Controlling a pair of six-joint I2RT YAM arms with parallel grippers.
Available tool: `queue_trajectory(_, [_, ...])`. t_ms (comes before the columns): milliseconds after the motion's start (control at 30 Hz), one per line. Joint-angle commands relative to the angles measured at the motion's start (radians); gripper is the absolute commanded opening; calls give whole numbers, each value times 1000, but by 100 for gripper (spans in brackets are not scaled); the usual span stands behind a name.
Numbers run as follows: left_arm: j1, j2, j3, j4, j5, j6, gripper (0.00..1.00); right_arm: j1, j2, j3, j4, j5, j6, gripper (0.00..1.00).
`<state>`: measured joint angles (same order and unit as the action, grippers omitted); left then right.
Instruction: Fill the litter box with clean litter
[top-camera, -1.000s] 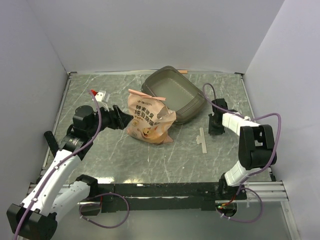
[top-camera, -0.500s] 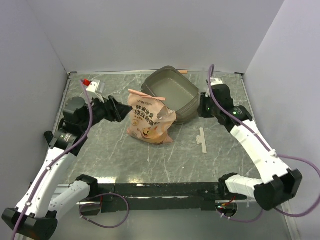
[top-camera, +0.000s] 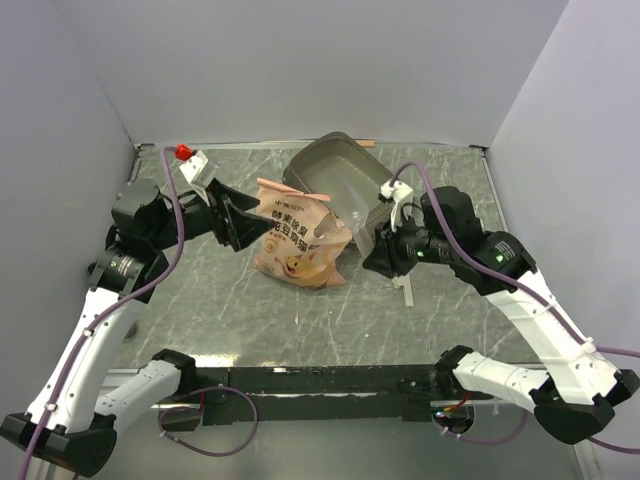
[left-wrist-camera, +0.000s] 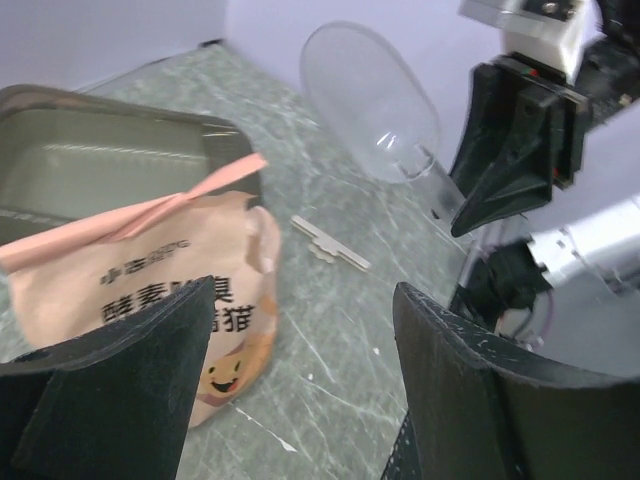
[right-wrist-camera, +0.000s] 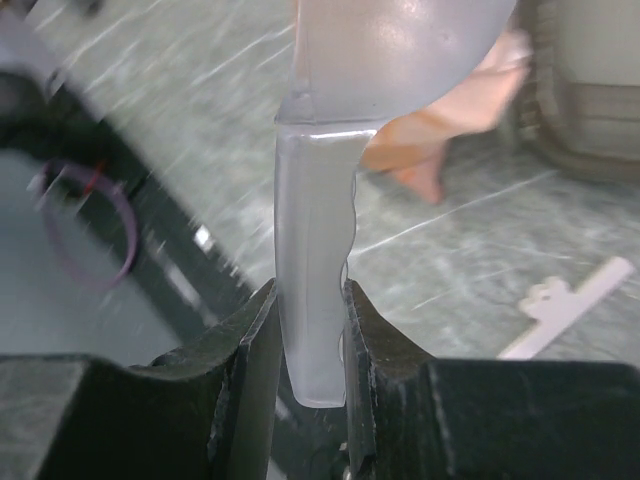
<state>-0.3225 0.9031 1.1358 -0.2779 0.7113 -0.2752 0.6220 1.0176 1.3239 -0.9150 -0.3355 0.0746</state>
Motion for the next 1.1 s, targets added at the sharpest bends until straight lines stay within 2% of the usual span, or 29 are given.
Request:
queue_trajectory(0, [-3, 10, 67, -1, 189, 88, 77, 12, -22, 40, -82, -245, -67, 1])
queue_trajectory(200, [-3, 16, 67, 19, 315, 128, 79, 53, -19, 49, -113, -350, -113, 2])
queue_trajectory(433, [-4, 25, 13, 95, 369, 91, 79, 76, 4, 84, -114, -441, -119, 2])
queue_trajectory(1067, [-9, 72, 12, 132, 375, 100, 79, 169, 131, 182, -140, -390, -128, 1])
